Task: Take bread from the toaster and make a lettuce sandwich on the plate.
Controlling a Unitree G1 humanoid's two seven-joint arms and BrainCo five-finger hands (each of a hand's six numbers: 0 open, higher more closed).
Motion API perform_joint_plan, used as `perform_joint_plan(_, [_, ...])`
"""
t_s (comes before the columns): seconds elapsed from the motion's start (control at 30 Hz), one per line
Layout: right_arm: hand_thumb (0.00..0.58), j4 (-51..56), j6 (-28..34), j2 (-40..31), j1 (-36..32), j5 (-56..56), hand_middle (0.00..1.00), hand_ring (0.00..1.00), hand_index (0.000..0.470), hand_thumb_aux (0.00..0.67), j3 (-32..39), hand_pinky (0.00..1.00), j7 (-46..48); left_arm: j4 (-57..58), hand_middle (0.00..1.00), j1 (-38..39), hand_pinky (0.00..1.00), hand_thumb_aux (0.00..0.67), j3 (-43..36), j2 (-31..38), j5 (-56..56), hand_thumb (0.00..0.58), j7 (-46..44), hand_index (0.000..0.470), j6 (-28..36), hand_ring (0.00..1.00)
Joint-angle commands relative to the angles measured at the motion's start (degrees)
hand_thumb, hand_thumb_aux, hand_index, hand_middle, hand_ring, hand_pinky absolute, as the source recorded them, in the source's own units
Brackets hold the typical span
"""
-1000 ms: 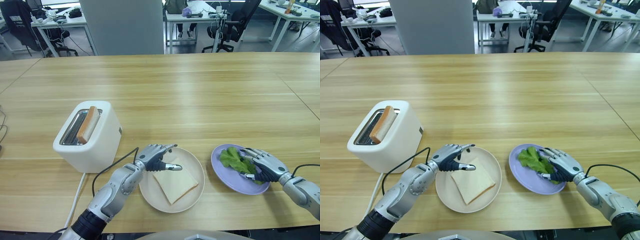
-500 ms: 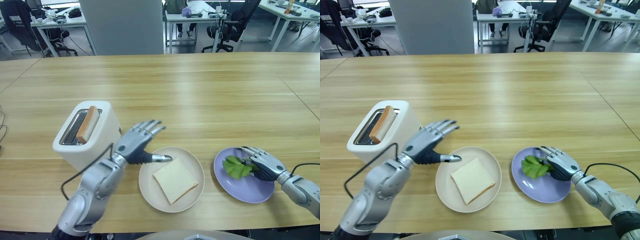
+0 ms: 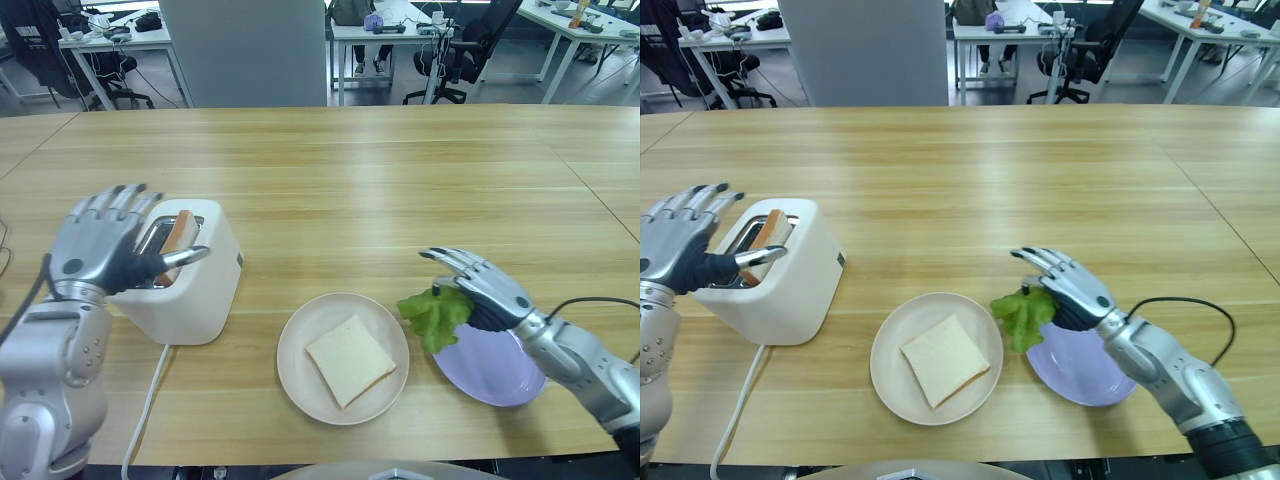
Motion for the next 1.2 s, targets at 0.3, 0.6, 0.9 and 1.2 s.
perform_joint_plan(0.3, [0.58, 1.02, 1.69, 12.7, -8.09, -6.92, 0.0, 0.0, 0.46, 0.67, 11.9, 0.0, 6.6, 16.21, 0.0, -6.89, 0.0, 0.0, -9.16, 2.24, 3.12, 0.0, -2.51, 0.0, 2.33, 0.0])
perform_joint_plan(0.6, [0.58, 8.48, 1.46, 17.77, -13.82, -11.39, 0.0, 0.0, 0.46, 0.67, 18.5, 0.0, 6.09, 19.66, 0.0, -13.31, 0.0, 0.029, -13.88, 0.84, 0.51, 0.049, -2.0, 0.02, 3.17, 0.0])
perform_joint_plan(0.9, [0.58, 14.44, 1.11, 20.35, -15.73, -14.8, 0.0, 0.0, 0.46, 0.67, 23.28, 0.0, 3.55, 25.25, 1.0, -17.32, 1.0, 0.67, -16.39, 0.55, -2.16, 0.58, 1.22, 0.46, 2.45, 1.0])
perform_joint_plan(1.2, [0.58, 13.87, -0.34, 15.44, -13.9, -17.13, 0.0, 0.0, 0.46, 0.67, 24.98, 0.0, 2.42, 21.5, 1.0, -19.05, 1.0, 0.67, -14.93, 0.22, -5.44, 0.58, 5.41, 0.46, 2.35, 1.0])
